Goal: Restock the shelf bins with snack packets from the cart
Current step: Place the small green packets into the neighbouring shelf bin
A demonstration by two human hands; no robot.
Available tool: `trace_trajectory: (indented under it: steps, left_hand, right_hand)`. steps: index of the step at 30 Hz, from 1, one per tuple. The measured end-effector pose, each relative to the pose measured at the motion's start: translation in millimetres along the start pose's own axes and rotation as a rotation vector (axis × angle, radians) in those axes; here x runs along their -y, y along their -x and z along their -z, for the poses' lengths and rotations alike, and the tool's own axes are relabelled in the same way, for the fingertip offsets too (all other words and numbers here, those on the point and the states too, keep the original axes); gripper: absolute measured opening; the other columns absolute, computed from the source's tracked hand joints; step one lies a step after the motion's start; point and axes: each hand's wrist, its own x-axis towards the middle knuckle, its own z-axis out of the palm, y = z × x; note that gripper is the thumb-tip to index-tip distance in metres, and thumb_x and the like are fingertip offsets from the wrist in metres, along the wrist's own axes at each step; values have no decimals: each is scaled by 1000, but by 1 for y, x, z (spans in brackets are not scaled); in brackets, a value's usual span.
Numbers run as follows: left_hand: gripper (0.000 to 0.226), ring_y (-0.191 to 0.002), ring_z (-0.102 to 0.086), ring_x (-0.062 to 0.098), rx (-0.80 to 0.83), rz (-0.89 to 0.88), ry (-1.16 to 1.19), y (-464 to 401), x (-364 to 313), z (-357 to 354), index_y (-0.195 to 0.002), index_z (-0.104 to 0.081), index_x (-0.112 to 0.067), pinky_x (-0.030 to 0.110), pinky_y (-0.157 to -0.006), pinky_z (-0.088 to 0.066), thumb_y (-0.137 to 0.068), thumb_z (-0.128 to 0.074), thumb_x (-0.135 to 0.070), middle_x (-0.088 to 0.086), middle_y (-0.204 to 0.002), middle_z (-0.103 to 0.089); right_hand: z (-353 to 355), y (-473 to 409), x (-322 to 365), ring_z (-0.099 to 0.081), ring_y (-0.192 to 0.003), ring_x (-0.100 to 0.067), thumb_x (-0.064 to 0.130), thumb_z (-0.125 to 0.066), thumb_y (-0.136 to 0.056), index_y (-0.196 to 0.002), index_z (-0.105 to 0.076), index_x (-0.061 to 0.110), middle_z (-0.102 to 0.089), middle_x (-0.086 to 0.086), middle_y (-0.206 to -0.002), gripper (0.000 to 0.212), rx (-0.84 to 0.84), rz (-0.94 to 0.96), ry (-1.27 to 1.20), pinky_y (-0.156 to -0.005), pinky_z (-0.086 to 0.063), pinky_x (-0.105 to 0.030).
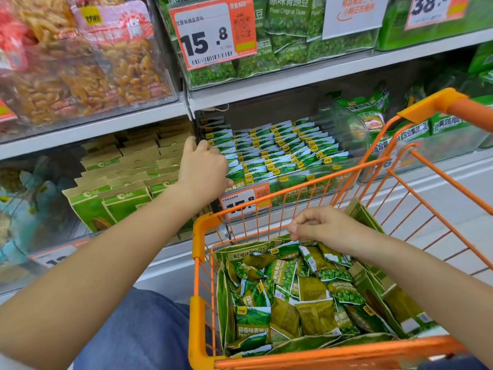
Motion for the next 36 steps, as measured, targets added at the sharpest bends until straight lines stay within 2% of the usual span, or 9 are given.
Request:
trace_trajectory:
  steps: [4, 8, 12, 13, 15, 18, 23, 30, 36]
  left_hand:
    - [34, -116, -46, 28, 139, -38, 27, -6, 0, 12, -77, -60, -22, 48, -111, -21, -83, -64, -55, 2, -104, -61]
    - [41, -121, -44, 30, 128, -67, -116, -2, -6, 15, -110, -66, -19, 51, -114, -18, -87, -61, -52, 8, -123, -56]
    - [20, -88, -58, 31, -468, -247, 149, 26, -30, 16, -90, -67, -12, 45, -87, -46, -84, -66, -31, 8, -91, -63]
    - [15, -82, -59, 29, -449, -344, 336, 38, -41, 15, -86, -67, -14, 41, -76, -49, -86, -62, -29, 5, -85, -64]
    - [17, -87, -61, 22, 77, -503, 615, 61, -65, 13, -96, -68, -19, 35, -72, -49, -91, -58, -31, -1, -92, -68]
    - [39, -102, -60, 22, 831, -679, 446, 82, -98, -16, -121, -63, -15, 31, -74, -46, -89, -65, -37, 2, -115, -67]
    - [32, -83, -56, 24, 921, -793, 176, 84, -118, -46, -102, -65, -2, 29, -58, -40, -92, -64, -32, 6, -89, -62]
    - [17, -73, -46, 20, 715, -549, 696, 73, -95, -26, -87, -55, -11, 32, -60, -32, -99, -50, -22, 4, -80, -55]
    - [14, -84, -54, 11, 248, -370, 982, 55, -70, 13, -88, -59, -25, 29, -74, -41, -95, -56, -36, -11, -82, -59]
  right_hand:
    - [1, 3, -1, -68, -90, -14, 18, -63, -91, -83, -68, 18, -73, 0, -85, 10, 26, -11, 37, -91, -51, -28]
    - [5, 6, -3, -64, -76, -5, 27, -62, -91, -88, -67, 24, -69, 5, -79, 6, 80, 0, 218, -75, -50, -24]
    - [3, 10, -7, -61, -70, -10, 34, -59, -92, -96, -67, 24, -67, 4, -81, 13, 172, -13, 427, -65, -44, -27]
    - [2, 10, -8, -63, -76, -16, 35, -59, -92, -99, -67, 22, -69, 0, -86, 16, 187, -18, 456, -67, -45, -28]
    - [0, 8, -9, -62, -77, -16, 37, -58, -92, -103, -66, 21, -69, 0, -90, 21, 190, -16, 527, -66, -43, -27]
    - [-4, 6, -9, -58, -72, -12, 37, -56, -94, -102, -65, 21, -66, 4, -87, 20, 191, -11, 621, -61, -40, -26]
    - [-18, 8, -17, -52, -91, -12, 39, -52, -96, -117, -61, 19, -63, 0, -112, 30, 348, -59, 767, -75, -40, -25]
    - [-13, 9, -22, -54, -109, -11, 48, -64, -86, -132, -51, 20, -57, 1, -123, 55, 398, -90, 538, -89, -44, -23]
    - [1, 6, 0, -47, -62, -14, 29, -70, -86, -72, -56, 17, -51, 0, -66, 22, 50, 125, 498, -59, -35, -31]
